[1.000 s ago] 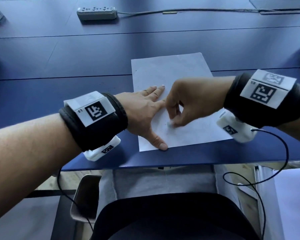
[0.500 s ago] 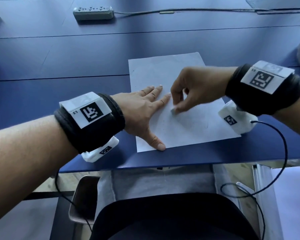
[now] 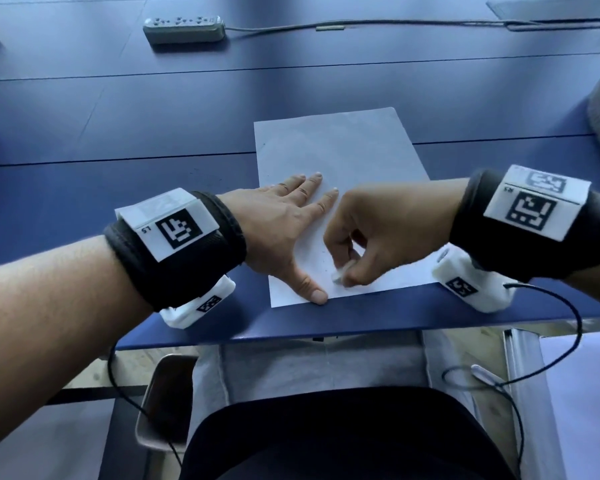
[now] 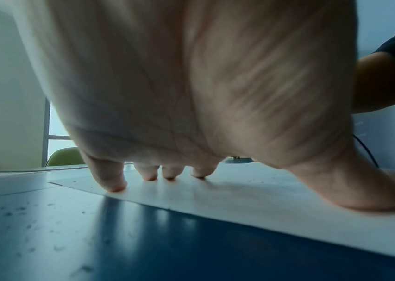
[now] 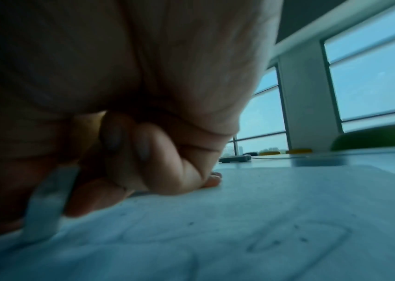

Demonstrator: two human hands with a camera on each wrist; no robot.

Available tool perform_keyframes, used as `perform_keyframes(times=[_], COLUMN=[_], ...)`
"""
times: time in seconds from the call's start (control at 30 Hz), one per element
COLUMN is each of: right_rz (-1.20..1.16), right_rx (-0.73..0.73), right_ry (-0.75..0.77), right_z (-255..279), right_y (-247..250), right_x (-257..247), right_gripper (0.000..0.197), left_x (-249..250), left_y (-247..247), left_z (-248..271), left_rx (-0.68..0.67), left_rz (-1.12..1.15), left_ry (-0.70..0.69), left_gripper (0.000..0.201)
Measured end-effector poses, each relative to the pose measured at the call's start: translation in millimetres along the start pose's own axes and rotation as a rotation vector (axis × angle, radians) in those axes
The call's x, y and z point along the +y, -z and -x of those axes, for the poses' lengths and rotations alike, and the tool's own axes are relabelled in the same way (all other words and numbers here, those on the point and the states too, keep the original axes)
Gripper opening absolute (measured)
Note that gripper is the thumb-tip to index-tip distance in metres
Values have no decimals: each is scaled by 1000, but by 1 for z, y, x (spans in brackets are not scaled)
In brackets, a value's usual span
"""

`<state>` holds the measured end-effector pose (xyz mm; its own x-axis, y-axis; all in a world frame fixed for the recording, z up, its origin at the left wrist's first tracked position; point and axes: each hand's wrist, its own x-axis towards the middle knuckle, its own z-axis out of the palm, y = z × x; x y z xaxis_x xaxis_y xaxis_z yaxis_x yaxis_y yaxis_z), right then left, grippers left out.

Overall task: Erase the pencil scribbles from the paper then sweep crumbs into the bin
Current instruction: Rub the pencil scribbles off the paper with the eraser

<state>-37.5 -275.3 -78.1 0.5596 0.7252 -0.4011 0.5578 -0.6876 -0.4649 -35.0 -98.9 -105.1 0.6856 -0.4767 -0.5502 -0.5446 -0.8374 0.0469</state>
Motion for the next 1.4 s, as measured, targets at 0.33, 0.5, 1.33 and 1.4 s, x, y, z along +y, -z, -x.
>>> perform_keyframes(times=[0.33, 0.5, 1.33, 1.4], right_rz=[-31, -8, -15, -39], right_rx=[-56, 181, 89, 208], right_ry=[-53, -113, -135, -162], right_z=[4, -2, 12, 9], right_y=[10, 24, 25, 31], right_x=[7, 23, 30, 41], right_gripper=[16, 16, 15, 16], left_x=[2, 1, 6, 11], left_y=[1, 1, 5, 8], left_z=[2, 0, -2, -5], left_rx=[-5, 3, 35, 109], left_rz=[-10, -16, 10, 22], left_ry=[15, 10, 21, 11], left_gripper=[144, 146, 143, 133])
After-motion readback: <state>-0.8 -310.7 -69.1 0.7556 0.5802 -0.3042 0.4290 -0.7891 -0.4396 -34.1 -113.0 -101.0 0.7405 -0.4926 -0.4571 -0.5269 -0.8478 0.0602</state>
